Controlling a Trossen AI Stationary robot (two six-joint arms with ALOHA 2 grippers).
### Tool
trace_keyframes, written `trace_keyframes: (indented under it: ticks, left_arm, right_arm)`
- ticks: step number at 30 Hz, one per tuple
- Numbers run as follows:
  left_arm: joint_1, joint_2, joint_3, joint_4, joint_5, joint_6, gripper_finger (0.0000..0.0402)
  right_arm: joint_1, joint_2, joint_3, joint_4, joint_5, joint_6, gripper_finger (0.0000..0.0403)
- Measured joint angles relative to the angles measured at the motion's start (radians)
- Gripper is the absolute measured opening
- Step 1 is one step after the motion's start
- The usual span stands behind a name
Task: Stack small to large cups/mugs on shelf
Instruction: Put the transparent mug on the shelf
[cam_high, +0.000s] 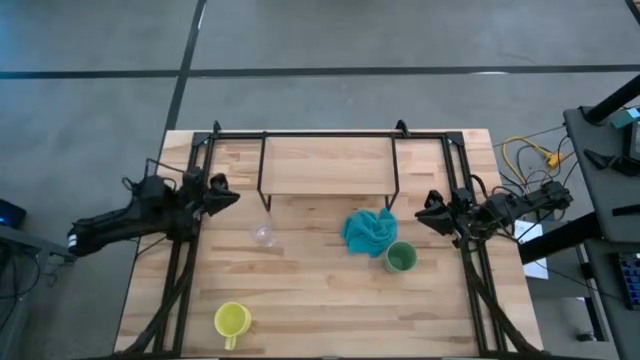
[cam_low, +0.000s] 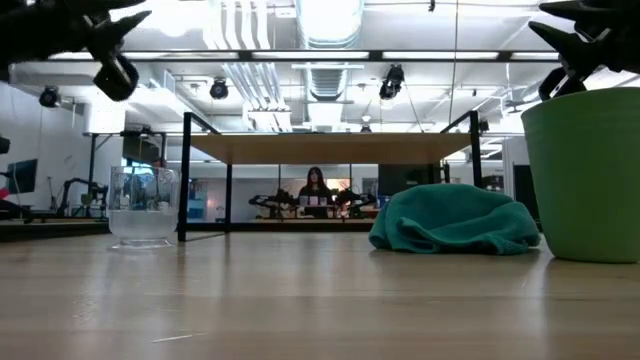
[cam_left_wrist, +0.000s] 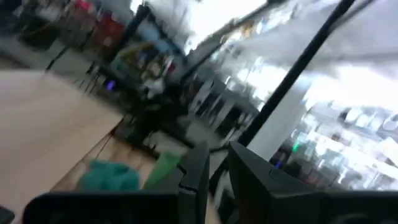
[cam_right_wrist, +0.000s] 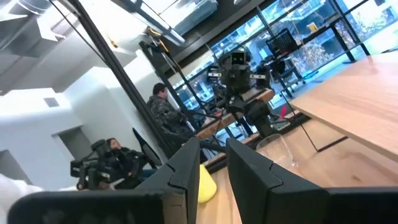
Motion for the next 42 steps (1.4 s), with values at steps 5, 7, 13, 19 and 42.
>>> trace_keyframes:
  ticks: [5,7,13,19,42]
  left_arm:
    - [0.000,0.163,0.219,-0.305,0.028,0.094,0.0046]
    - [0.000,0.239,0.306,-0.460,0.038,0.128,0.0046]
    - [0.000,0.459,0.524,-0.715,0.089,0.261,0.0046]
    - [-0.017,0.634,0.670,-0.763,0.174,0.386,0.0046]
    - [-0.082,1.024,0.708,-0.978,0.314,0.443,0.0046]
  right_arm:
    - [0.000,0.006,0.000,-0.002,0.000,0.000,0.0075]
    - [0.000,0.006,0.000,-0.002,0.000,0.000,0.0075]
    - [0.000,0.006,0.000,-0.002,0.000,0.000,0.0075]
    - [0.000,0.005,0.000,0.003,-0.004,0.040,0.0075]
    - [0.000,0.005,0.000,-0.002,-0.004,0.111,0.0075]
